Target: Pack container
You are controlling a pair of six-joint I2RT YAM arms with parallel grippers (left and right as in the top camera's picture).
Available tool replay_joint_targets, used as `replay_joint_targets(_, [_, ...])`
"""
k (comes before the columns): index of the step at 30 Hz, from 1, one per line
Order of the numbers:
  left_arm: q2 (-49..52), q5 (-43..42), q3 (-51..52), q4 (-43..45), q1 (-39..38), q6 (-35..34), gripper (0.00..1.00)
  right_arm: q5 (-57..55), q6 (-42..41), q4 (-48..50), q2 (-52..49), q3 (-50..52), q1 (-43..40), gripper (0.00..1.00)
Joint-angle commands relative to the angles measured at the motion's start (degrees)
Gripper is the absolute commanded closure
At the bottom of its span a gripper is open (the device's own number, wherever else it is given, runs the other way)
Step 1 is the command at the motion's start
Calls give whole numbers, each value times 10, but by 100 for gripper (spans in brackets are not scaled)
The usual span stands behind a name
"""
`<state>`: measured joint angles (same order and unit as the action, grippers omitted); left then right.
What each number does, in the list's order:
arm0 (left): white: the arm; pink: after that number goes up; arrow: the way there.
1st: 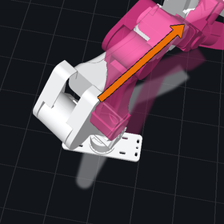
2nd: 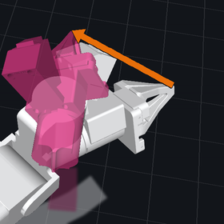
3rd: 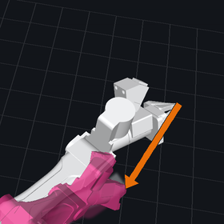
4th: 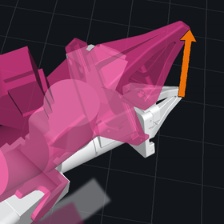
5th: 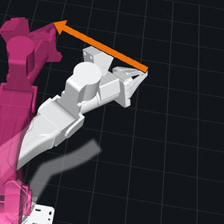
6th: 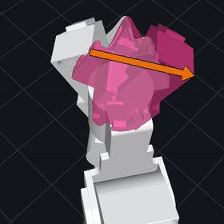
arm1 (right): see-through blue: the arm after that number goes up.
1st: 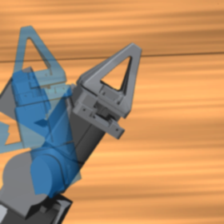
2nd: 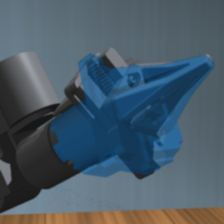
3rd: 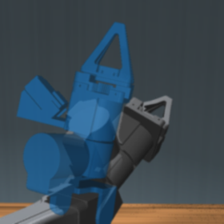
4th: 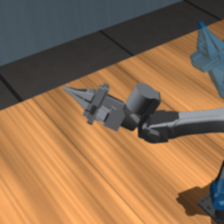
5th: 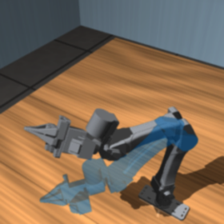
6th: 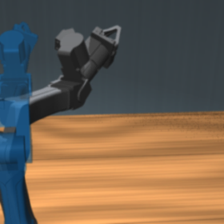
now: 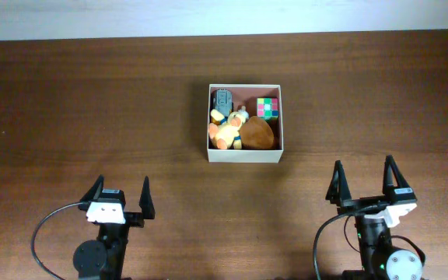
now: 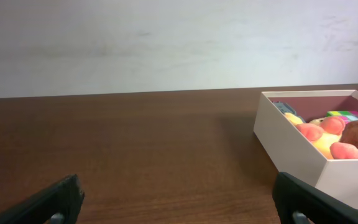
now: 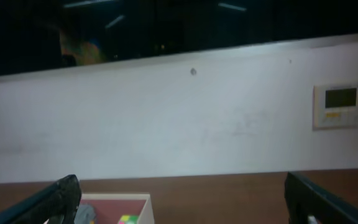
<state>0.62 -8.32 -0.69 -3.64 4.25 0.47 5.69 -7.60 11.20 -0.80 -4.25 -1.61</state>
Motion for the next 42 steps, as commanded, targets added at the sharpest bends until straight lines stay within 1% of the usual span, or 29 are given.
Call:
replay_joint_targets(1, [-3, 4, 2, -3, -2, 9, 1, 7, -4, 2, 6, 32, 5, 2])
replay_joint_targets(6, [-3, 4, 2, -3, -2, 9, 1, -1, -2, -34, 6, 39, 5, 1])
replay_joint_targets(13, [-3, 4, 2, -3, -2, 9, 1, -4, 10, -155, 6, 39, 5, 1])
replay_joint_targets(42, [-3, 4, 2, -3, -2, 9, 1, -1, 13, -153, 6, 39, 5, 1])
